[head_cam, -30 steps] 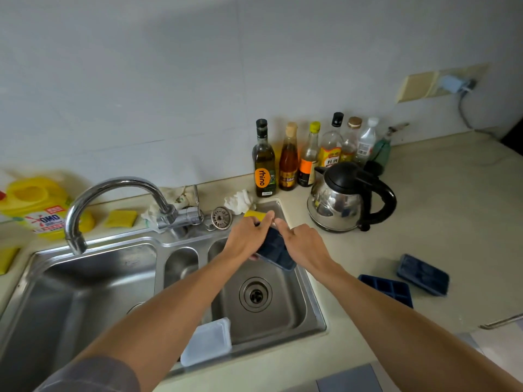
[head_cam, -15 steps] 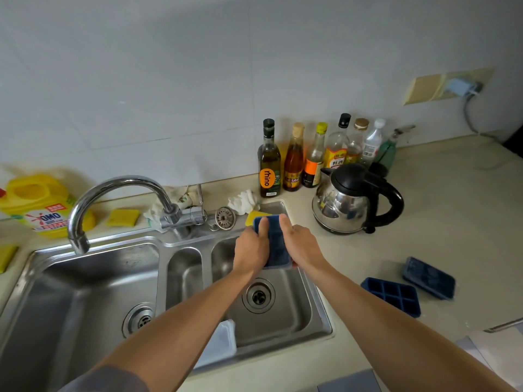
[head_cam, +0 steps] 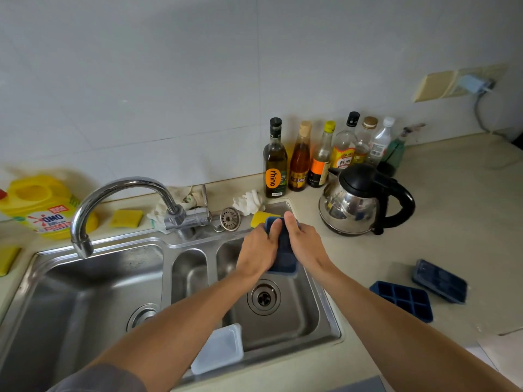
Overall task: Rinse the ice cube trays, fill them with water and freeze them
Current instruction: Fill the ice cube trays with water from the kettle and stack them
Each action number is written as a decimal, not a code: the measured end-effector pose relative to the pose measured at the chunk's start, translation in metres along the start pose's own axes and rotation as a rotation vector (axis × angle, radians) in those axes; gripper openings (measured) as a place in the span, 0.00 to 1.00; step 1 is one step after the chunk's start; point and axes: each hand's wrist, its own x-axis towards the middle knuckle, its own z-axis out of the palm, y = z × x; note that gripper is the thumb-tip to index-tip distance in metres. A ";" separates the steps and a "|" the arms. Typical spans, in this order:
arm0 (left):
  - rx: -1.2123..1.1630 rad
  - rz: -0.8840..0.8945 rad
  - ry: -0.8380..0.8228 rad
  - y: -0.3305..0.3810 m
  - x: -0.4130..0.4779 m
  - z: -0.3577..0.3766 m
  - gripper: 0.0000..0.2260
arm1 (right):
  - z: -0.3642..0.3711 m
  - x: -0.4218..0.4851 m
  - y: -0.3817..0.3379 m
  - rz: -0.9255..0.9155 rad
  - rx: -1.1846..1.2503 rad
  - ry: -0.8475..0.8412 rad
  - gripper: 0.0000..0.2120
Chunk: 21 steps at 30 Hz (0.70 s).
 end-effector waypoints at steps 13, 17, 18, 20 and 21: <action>0.353 0.374 0.150 -0.002 0.023 -0.034 0.30 | -0.017 0.004 0.002 -0.032 0.232 -0.418 0.21; 0.360 0.457 0.224 0.003 0.026 -0.041 0.31 | -0.022 0.010 -0.003 -0.093 0.258 -0.403 0.26; 0.368 0.474 0.227 0.004 0.026 -0.042 0.30 | -0.022 0.011 -0.004 -0.102 0.259 -0.406 0.27; 0.383 0.492 0.215 0.003 0.025 -0.044 0.29 | -0.020 0.011 -0.004 -0.116 0.258 -0.413 0.26; 0.386 0.496 0.215 0.002 0.025 -0.045 0.29 | -0.019 0.011 -0.004 -0.124 0.259 -0.411 0.26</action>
